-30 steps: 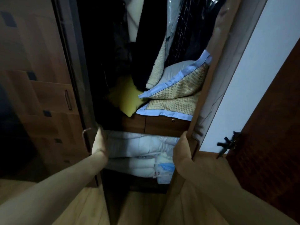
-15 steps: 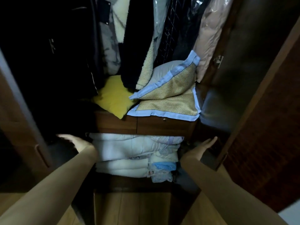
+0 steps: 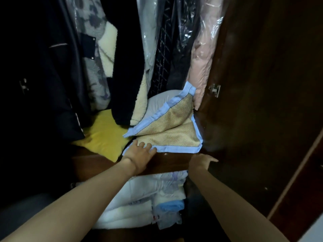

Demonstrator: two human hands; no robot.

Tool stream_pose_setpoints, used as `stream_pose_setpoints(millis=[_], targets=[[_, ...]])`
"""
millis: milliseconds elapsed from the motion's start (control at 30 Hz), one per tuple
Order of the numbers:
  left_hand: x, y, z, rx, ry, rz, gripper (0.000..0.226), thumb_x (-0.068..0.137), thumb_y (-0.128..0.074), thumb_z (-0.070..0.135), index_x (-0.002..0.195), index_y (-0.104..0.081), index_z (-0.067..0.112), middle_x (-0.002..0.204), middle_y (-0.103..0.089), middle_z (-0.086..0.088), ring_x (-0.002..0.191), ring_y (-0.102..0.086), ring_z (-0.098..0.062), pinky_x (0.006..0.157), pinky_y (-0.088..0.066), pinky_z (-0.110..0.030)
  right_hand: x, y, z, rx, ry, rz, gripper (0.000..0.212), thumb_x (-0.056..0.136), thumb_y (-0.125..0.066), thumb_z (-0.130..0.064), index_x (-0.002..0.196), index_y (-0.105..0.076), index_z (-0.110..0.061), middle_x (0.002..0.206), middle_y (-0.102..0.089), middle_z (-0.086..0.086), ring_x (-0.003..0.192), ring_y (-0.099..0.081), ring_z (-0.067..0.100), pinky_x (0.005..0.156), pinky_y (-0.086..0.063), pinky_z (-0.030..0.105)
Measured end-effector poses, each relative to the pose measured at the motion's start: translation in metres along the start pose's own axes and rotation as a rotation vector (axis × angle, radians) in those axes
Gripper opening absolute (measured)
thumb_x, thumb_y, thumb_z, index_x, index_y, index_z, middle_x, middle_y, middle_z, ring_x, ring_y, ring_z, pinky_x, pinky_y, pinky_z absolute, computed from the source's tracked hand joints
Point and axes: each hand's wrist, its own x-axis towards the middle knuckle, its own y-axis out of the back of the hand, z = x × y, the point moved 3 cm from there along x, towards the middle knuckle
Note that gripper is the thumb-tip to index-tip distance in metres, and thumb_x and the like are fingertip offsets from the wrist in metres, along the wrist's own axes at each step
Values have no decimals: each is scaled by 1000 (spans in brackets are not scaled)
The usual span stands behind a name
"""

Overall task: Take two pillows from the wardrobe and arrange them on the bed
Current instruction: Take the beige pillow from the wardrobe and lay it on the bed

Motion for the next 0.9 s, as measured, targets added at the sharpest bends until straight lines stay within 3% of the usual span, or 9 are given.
stream_pose_setpoints(millis=[67, 133, 233, 333, 533, 667, 767, 833, 900], targets=[[19, 6, -1, 25, -60, 118, 76, 89, -57, 31, 149, -14, 14, 148, -35, -12, 125, -42, -34, 102, -33, -49, -1, 7, -11, -47, 19, 51, 49, 100, -45, -24, 143, -39, -2, 141, -51, 21, 126, -51, 45, 99, -47, 57], [39, 15, -4, 65, -112, 171, 74, 92, -53, 26, 150, -11, 13, 149, -35, -11, 127, -41, -32, 105, -31, -48, 2, 7, -25, 3, 98, 90, 49, 95, -56, -33, 135, -45, -8, 130, -58, 14, 117, -59, 38, 96, -50, 54], [67, 11, -3, 125, -144, 180, 68, 96, -45, 21, 151, -6, 9, 152, -30, -13, 131, -38, -32, 109, -29, -47, 8, 2, -36, 273, 116, 128, 53, 87, -63, -44, 124, -48, -10, 122, -60, 10, 107, -62, 30, 86, -56, 45], [99, 6, 6, 111, -209, 183, 69, 98, -42, 19, 152, 0, 9, 156, -22, -14, 134, -34, -33, 111, -28, -46, 25, -10, -41, 424, 125, 125, 61, 88, -61, -49, 130, -41, -10, 130, -53, 11, 118, -54, 29, 92, -52, 44], [197, -15, 34, -85, -306, 164, 71, 100, -39, 16, 152, 9, 9, 163, 3, -11, 148, -10, -28, 120, -16, -41, 103, -25, -51, 650, 142, 119, 83, 93, -55, -49, 148, -18, 0, 151, -33, 18, 135, -38, 32, 107, -38, 42], [254, -32, 17, 140, -301, 244, 64, 102, -26, 31, 152, 7, 9, 163, 4, -10, 149, 2, -28, 121, 1, -47, 164, -33, -65, 735, 229, 78, 92, 96, -55, -46, 154, -1, 0, 164, -4, 20, 150, -10, 34, 122, -16, 46], [278, -45, -15, 415, -234, 277, 71, 100, -21, 46, 151, 16, 13, 161, 17, -4, 147, 18, -27, 113, 20, -57, 198, -22, -84, 634, 309, 323, 92, 96, -53, -44, 154, 2, 1, 165, 6, 20, 152, 2, 32, 124, -3, 47], [281, -51, -30, 538, -231, 289, 80, 96, -16, 58, 148, 22, 12, 158, 26, -6, 143, 28, -30, 108, 23, -66, 211, -18, -101, 619, 338, 375, 96, 94, -50, -52, 154, 4, 1, 165, 13, 18, 152, 4, 33, 123, -2, 50], [286, -51, -48, 589, -244, 318, 83, 95, -17, 61, 147, 24, 11, 156, 32, -9, 140, 33, -35, 107, 19, -71, 223, -19, -115, 656, 288, 320, 103, 92, -42, -66, 154, 5, 2, 164, 16, 18, 151, 8, 36, 122, 3, 56]])
